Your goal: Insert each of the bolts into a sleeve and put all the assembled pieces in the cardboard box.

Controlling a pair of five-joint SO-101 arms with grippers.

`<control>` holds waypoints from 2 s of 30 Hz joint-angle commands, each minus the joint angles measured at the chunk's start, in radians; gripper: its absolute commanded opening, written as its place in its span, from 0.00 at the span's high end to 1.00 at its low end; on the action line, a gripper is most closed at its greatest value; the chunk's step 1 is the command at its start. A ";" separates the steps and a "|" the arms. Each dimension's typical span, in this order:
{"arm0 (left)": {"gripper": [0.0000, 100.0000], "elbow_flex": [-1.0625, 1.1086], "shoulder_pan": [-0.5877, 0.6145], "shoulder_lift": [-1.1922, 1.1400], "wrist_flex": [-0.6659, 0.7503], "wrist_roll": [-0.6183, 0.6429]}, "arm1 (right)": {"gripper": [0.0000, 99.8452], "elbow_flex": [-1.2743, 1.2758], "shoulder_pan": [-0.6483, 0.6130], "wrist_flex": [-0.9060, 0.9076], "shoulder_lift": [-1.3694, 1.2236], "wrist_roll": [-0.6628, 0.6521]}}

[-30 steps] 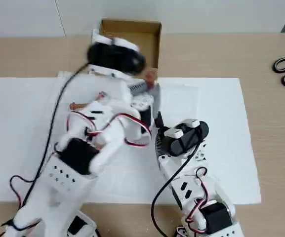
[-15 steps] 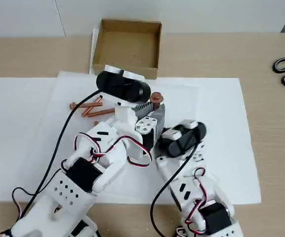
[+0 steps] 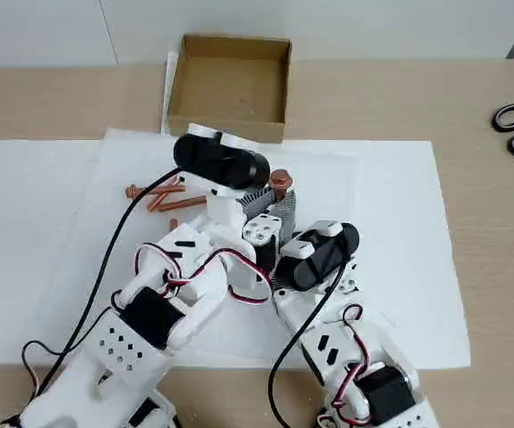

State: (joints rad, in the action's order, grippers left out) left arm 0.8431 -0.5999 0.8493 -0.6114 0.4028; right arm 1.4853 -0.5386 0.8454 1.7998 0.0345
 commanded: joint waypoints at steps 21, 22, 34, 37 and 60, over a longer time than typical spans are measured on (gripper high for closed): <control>0.99 -0.028 -0.009 0.031 -0.038 -0.003 | 1.00 -0.012 0.031 -0.030 0.015 0.009; 0.99 -0.028 -0.009 0.031 -0.040 -0.003 | 1.00 -0.012 0.031 -0.030 0.015 0.009; 0.99 0.065 -0.009 0.031 -0.104 -0.005 | 1.00 -0.014 0.031 -0.030 0.015 0.009; 0.99 0.093 -0.009 0.031 -0.104 -0.003 | 1.00 -0.014 0.031 -0.030 0.015 0.009; 0.73 0.035 0.052 0.207 -0.394 -0.003 | 1.00 -0.011 0.036 -0.030 0.015 0.008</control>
State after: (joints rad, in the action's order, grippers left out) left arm 0.9275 -0.5815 1.0119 -0.9766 0.3966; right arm 1.4868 -0.5140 0.8454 1.7998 0.0345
